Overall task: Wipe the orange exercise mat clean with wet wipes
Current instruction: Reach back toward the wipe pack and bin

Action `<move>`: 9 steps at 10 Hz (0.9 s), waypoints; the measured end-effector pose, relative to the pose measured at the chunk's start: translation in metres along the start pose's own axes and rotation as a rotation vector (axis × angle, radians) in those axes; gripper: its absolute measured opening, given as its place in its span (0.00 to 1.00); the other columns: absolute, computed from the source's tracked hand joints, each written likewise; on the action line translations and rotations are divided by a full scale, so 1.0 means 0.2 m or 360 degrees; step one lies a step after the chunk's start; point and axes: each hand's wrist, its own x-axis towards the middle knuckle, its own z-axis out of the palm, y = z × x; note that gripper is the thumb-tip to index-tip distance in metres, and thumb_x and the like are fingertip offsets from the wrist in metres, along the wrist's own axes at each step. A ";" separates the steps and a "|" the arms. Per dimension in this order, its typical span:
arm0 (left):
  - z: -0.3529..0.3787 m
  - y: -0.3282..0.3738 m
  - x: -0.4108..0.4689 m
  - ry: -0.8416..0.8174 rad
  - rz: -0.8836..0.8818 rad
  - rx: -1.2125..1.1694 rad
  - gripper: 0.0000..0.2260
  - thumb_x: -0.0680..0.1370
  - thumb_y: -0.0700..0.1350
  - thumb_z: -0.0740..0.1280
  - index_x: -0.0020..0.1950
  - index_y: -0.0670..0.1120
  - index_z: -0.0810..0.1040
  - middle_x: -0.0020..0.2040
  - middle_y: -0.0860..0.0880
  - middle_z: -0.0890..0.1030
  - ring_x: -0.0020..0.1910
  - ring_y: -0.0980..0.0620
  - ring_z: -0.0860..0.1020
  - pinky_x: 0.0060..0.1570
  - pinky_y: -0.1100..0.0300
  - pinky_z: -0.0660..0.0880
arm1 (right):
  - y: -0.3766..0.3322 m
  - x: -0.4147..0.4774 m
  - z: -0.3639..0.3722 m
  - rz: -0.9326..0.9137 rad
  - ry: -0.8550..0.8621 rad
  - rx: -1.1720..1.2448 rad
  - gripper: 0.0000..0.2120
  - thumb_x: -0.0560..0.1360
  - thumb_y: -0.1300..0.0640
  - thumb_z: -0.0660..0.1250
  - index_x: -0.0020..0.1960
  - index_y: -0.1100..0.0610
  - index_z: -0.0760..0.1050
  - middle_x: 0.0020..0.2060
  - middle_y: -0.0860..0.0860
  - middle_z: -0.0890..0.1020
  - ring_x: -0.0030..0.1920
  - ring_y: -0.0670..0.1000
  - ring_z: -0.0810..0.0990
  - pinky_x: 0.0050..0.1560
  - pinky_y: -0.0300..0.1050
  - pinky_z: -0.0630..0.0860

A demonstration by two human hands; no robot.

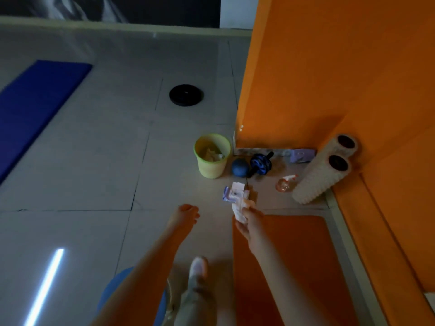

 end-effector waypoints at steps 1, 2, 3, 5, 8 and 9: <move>0.01 0.21 0.39 0.0078 0.0008 -0.0044 0.13 0.79 0.34 0.62 0.35 0.43 0.73 0.32 0.45 0.75 0.32 0.50 0.72 0.35 0.59 0.69 | -0.18 0.26 0.15 0.0028 0.0072 0.0025 0.10 0.78 0.63 0.63 0.59 0.59 0.71 0.49 0.55 0.76 0.45 0.52 0.77 0.42 0.43 0.77; 0.06 0.36 0.86 0.0066 -0.0027 -0.0019 0.13 0.79 0.34 0.62 0.35 0.43 0.73 0.32 0.45 0.75 0.32 0.50 0.72 0.35 0.59 0.69 | -0.31 0.65 0.35 0.0014 0.0174 0.0020 0.15 0.76 0.61 0.66 0.62 0.56 0.70 0.47 0.55 0.77 0.42 0.53 0.79 0.38 0.44 0.78; 0.12 0.49 1.36 0.0020 -0.0075 0.0070 0.13 0.79 0.34 0.62 0.35 0.43 0.73 0.32 0.45 0.74 0.31 0.50 0.71 0.34 0.60 0.67 | -0.44 1.12 0.59 0.0107 0.0273 -0.0018 0.09 0.77 0.58 0.66 0.56 0.58 0.71 0.44 0.56 0.77 0.40 0.52 0.79 0.42 0.49 0.80; 0.18 0.60 2.11 -0.0105 -0.0116 0.0536 0.10 0.77 0.41 0.62 0.37 0.47 0.76 0.43 0.41 0.82 0.44 0.44 0.78 0.48 0.51 0.76 | -0.62 2.01 0.98 0.0322 0.0694 0.0377 0.10 0.80 0.62 0.56 0.44 0.57 0.73 0.41 0.53 0.78 0.42 0.52 0.78 0.36 0.45 0.74; 0.51 0.34 2.60 -0.0534 -0.0052 0.1155 0.12 0.80 0.45 0.60 0.58 0.43 0.79 0.56 0.43 0.82 0.56 0.45 0.79 0.58 0.54 0.74 | -0.56 2.68 1.13 0.0051 0.0124 -0.0165 0.12 0.81 0.58 0.60 0.64 0.56 0.72 0.48 0.51 0.77 0.49 0.50 0.79 0.45 0.40 0.75; 0.60 0.17 2.66 -0.0612 -0.0008 0.1301 0.12 0.80 0.44 0.60 0.59 0.43 0.79 0.58 0.43 0.81 0.59 0.44 0.78 0.59 0.55 0.73 | -0.39 2.78 0.97 -0.0051 0.0231 -0.0245 0.11 0.80 0.61 0.61 0.61 0.62 0.74 0.44 0.51 0.78 0.50 0.53 0.79 0.43 0.39 0.76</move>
